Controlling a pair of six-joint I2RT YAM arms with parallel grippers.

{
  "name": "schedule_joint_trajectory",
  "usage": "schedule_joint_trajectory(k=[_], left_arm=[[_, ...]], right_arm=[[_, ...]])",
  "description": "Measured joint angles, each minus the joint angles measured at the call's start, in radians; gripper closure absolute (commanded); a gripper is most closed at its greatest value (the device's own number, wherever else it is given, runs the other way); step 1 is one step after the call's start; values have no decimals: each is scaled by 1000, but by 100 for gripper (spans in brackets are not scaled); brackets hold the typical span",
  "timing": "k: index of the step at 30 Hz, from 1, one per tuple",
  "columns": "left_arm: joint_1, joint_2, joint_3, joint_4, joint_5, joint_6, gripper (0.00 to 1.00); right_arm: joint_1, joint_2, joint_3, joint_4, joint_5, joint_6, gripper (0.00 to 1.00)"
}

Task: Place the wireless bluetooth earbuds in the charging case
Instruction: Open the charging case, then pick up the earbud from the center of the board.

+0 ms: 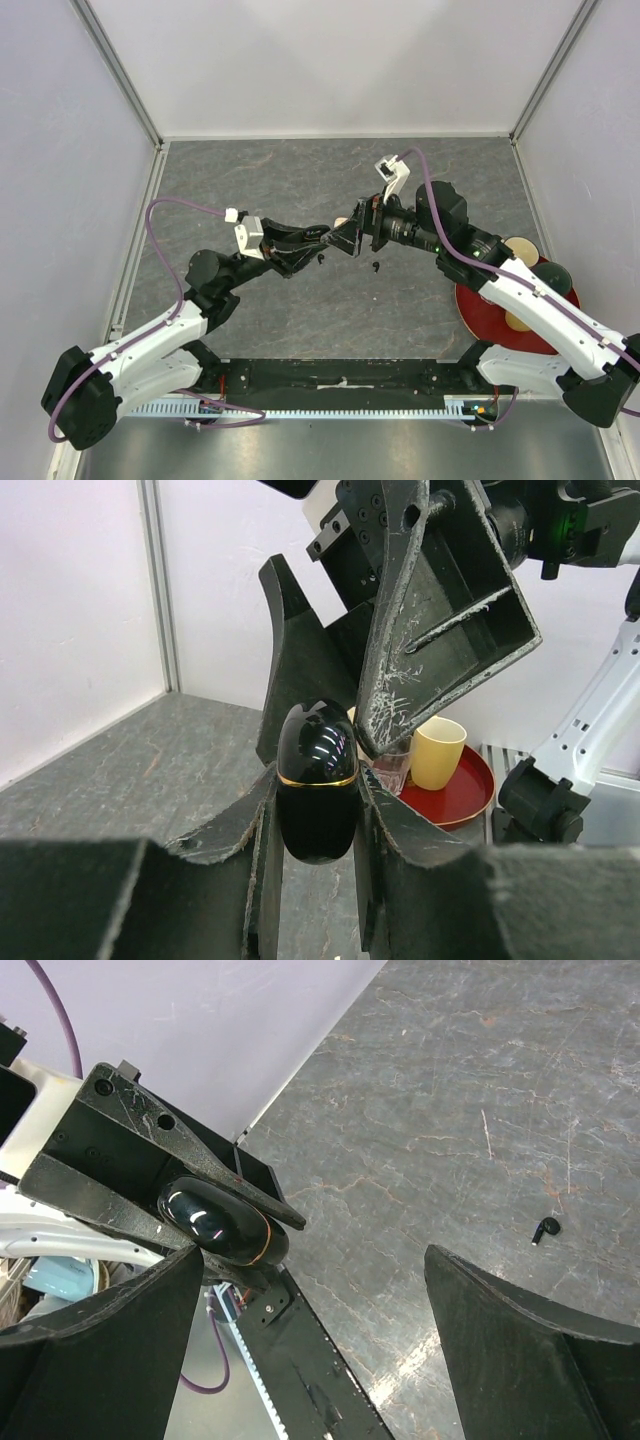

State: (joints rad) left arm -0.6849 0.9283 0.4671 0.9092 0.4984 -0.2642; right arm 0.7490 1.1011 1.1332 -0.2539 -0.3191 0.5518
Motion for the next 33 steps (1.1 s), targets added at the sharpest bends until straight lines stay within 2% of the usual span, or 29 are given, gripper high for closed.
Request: schedule_joint_trajectory(k=[17, 26, 33], left_arm=[[2, -39, 2, -35, 140, 1, 98], [2, -66, 0, -58, 112, 6, 98], [2, -115, -39, -72, 30, 28, 98]], right_arm=[[6, 0, 2, 32, 59, 33, 2], [7, 1, 3, 60, 34, 47, 2], [4, -72, 3, 101, 40, 48, 2]])
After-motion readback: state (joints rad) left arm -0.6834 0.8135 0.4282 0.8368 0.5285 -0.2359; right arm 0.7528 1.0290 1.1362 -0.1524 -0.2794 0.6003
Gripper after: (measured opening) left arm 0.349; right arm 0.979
